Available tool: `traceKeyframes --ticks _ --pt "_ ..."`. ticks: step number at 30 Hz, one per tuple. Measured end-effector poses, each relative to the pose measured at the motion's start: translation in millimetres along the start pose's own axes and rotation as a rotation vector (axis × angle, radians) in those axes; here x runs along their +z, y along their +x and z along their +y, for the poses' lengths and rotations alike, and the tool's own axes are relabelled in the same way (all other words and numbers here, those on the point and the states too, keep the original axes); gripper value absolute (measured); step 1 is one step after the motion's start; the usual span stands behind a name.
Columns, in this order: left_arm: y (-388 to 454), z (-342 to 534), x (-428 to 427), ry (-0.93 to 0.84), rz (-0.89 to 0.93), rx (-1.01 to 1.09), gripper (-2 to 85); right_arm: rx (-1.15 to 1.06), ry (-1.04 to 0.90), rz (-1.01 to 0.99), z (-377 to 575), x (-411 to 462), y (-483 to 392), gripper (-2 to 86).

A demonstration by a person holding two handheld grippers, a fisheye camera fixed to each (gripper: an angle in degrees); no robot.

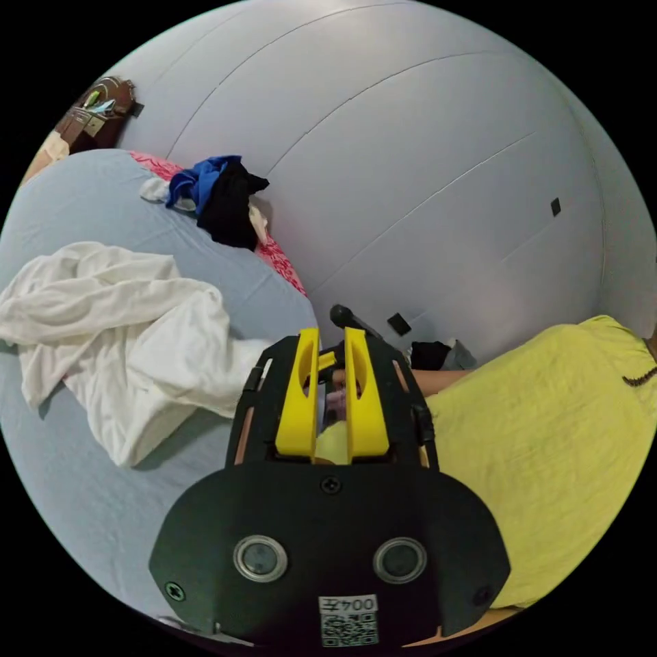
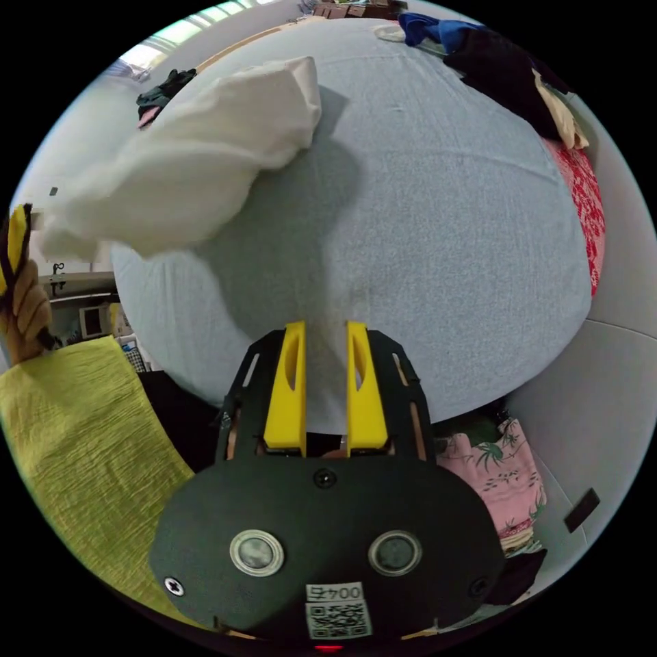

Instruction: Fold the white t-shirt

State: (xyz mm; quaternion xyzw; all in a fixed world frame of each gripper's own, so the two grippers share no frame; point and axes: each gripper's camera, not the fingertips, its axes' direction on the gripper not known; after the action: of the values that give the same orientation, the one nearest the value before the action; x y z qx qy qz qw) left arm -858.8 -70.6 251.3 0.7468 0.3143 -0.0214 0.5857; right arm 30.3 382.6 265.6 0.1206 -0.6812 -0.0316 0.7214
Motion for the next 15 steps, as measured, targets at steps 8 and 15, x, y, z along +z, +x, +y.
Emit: traceKeyframes --ticks 8,15 --pt "6 64 1 -0.116 -0.246 -0.085 8.0 -0.032 0.021 0.112 -1 -1 -22 6.2" --pt "-12 60 32 -0.221 -0.380 -0.108 8.9 -0.036 0.014 0.129 -6 -10 -32 5.9"
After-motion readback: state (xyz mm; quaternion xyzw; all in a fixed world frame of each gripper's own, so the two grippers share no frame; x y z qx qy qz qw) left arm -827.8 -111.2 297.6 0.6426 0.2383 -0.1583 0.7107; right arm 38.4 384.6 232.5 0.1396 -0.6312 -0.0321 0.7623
